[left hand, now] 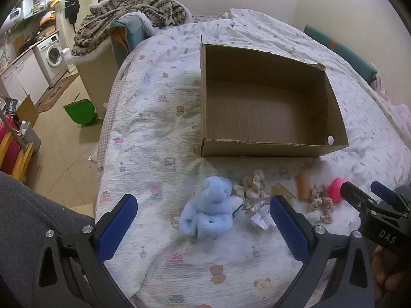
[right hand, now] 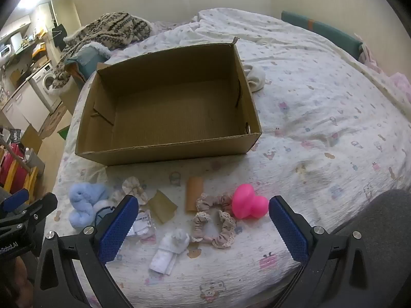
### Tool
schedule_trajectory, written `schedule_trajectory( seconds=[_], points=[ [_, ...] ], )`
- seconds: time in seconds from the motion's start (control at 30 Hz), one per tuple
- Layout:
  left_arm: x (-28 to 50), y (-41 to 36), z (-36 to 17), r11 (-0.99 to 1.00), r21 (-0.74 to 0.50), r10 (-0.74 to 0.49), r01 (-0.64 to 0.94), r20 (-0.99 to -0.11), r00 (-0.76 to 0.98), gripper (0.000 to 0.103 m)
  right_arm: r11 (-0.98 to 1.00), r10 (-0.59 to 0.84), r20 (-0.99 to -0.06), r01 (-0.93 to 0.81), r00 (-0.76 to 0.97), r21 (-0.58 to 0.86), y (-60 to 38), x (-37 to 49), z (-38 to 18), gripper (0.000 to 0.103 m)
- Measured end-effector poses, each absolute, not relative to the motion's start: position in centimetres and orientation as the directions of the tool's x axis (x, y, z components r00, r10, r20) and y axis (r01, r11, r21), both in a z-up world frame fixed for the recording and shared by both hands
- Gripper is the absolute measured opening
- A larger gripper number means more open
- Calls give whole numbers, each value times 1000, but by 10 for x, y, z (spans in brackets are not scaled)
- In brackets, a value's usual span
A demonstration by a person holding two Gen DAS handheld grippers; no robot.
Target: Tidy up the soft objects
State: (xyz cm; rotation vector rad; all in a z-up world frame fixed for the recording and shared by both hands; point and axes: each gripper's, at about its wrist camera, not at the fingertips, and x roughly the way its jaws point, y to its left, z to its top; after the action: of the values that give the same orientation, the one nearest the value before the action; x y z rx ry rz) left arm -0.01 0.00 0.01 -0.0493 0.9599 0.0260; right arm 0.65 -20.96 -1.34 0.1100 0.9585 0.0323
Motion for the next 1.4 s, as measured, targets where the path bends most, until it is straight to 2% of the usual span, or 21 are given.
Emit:
schedule_trajectory(
  seconds=[1.4],
  points=[
    [0, -3, -2, 999, -26, 0, -39, -829, 560, 103, 994, 72, -810, 27, 582, 108, -211, 7, -10, 103]
  ],
)
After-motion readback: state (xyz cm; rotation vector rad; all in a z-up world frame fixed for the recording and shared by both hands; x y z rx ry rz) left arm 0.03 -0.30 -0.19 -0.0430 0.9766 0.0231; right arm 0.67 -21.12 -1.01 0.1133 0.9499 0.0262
